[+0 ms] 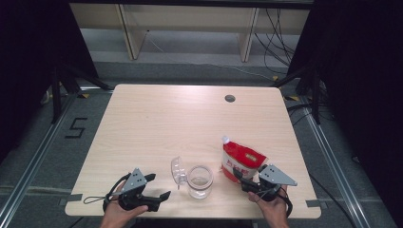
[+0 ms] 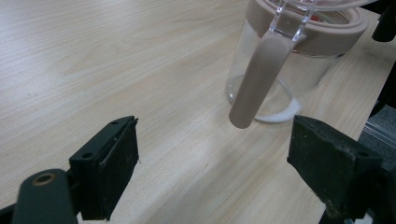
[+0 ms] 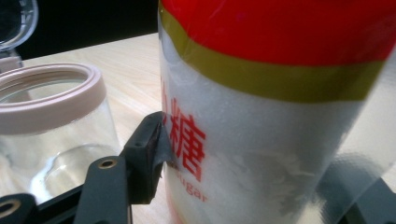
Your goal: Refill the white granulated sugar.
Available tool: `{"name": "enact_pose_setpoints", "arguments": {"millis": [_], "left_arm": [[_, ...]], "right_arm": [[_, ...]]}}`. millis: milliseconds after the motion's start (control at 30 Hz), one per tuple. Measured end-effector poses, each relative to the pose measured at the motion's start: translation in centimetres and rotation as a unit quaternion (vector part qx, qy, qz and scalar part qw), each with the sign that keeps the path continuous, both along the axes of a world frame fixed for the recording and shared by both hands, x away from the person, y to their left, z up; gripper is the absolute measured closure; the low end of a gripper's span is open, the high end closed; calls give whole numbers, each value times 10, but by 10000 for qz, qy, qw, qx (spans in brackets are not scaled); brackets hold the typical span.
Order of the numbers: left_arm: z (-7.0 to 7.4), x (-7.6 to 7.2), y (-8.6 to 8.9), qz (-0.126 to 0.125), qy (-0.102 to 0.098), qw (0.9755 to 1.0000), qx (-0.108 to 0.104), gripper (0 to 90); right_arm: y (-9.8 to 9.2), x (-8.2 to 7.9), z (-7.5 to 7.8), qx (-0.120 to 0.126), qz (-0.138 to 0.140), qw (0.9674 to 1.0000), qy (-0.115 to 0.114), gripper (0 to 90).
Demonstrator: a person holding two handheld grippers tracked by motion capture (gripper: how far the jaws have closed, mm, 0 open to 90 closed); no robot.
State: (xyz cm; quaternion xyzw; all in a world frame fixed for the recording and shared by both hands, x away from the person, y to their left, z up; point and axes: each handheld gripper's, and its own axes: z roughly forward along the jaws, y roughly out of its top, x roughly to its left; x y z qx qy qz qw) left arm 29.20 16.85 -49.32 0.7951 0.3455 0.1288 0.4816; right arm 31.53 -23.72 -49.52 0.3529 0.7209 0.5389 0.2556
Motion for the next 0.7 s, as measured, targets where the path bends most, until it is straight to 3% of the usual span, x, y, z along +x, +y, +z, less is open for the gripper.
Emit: {"name": "enact_pose_setpoints", "arguments": {"millis": [67,100,233,267,367,467,500,567,600,700], "left_arm": [[0,0,0,23,9,10000,11,156],[0,0,0,9,13,10000,41,156],[-1,0,0,-7,19,10000,7,156],[0,-1,0,20,25,10000,26,156],[0,0,-1,37,10,10000,-24,156],[0,0,-1,29,13,10000,-26,156],[0,0,0,3,20,10000,40,156],[0,0,-1,-12,24,10000,17,157],[-1,0,-1,-8,24,10000,17,156],[-1,-1,-2,68,105,9999,-55,156]], "right_arm": [[3,-1,0,65,-58,10000,-30,418],[3,-2,1,-85,-51,9999,-35,425],[3,-2,1,-82,-67,9999,-33,433],[4,-5,2,-42,-173,9998,64,436],[5,-5,1,-53,-219,9997,-44,440],[4,-5,1,-58,-186,9998,19,441],[5,-6,0,25,-266,9996,-45,441],[3,-6,0,-29,-227,9997,-49,441],[3,-5,-2,110,-152,9998,-93,440],[-1,-2,-3,46,-49,9999,-151,437]]}}
